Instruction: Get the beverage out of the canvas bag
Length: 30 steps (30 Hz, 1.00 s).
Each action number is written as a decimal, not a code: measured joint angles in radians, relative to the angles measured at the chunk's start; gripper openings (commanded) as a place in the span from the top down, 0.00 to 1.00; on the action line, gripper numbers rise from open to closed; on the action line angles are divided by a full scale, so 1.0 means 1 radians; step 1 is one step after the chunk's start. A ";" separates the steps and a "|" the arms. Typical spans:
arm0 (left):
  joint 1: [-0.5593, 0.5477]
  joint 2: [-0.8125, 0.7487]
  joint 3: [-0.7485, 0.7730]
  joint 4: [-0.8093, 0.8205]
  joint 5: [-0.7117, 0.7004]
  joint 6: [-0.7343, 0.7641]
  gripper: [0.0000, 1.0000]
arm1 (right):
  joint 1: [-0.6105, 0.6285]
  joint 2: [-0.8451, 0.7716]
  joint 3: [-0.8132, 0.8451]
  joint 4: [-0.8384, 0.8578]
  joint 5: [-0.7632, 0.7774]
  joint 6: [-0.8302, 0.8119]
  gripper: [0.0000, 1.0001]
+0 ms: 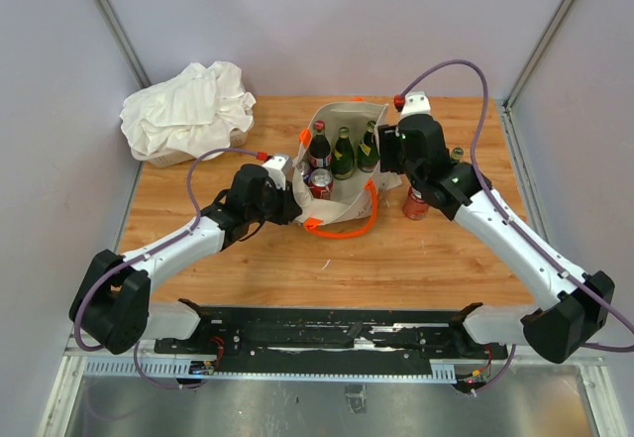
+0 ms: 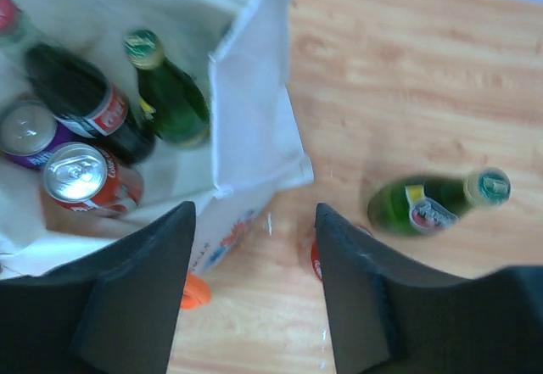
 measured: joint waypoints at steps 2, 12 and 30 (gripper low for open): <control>0.000 0.000 0.000 0.000 0.000 0.000 0.79 | 0.005 0.001 0.033 0.018 -0.030 -0.019 0.71; 0.000 -0.009 0.000 0.000 0.000 -0.004 0.80 | 0.054 0.143 0.153 0.120 -0.214 -0.068 0.67; 0.000 -0.025 -0.001 -0.002 -0.003 -0.008 0.83 | 0.060 0.371 0.389 0.120 -0.184 -0.143 0.02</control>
